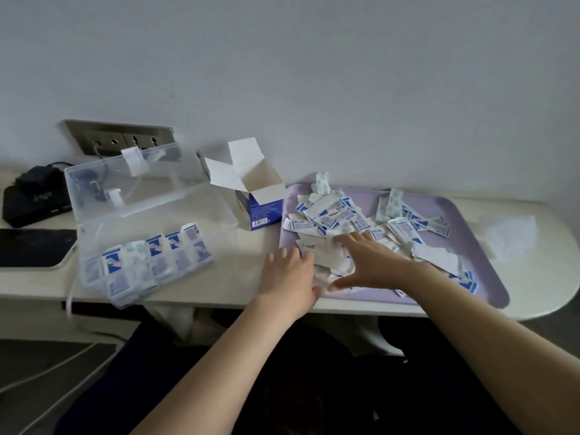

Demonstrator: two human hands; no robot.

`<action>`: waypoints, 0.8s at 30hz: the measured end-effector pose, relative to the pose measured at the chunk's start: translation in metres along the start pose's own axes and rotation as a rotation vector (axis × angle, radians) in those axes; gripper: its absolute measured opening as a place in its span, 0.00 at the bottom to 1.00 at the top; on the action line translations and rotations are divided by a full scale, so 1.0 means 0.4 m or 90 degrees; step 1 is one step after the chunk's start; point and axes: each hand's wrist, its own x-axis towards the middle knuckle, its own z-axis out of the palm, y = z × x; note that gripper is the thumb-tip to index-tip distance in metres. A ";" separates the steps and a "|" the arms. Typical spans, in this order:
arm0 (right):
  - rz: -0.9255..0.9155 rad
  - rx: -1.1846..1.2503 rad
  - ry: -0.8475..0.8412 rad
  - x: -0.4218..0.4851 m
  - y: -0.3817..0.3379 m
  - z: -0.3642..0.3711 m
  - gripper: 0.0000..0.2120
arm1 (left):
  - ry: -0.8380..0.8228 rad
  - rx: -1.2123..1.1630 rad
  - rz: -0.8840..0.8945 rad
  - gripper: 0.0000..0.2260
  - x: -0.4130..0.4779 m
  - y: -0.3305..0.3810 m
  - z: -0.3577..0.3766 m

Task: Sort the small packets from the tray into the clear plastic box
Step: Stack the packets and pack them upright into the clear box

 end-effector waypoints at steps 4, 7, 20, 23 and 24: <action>-0.020 0.057 0.024 0.005 -0.016 0.007 0.42 | -0.003 -0.018 -0.042 0.29 0.027 0.021 0.010; -0.012 0.125 0.023 0.003 -0.027 0.005 0.40 | -0.009 -0.054 -0.060 0.29 0.039 0.025 0.010; 0.039 0.246 0.012 0.004 -0.031 0.002 0.21 | 0.000 -0.164 -0.062 0.36 0.058 0.023 0.016; 0.041 0.268 0.047 0.006 -0.028 0.000 0.15 | 0.031 -0.193 -0.061 0.38 0.057 0.017 0.015; 0.043 0.267 0.069 0.007 -0.027 -0.002 0.12 | 0.047 -0.201 -0.061 0.37 0.058 0.014 0.012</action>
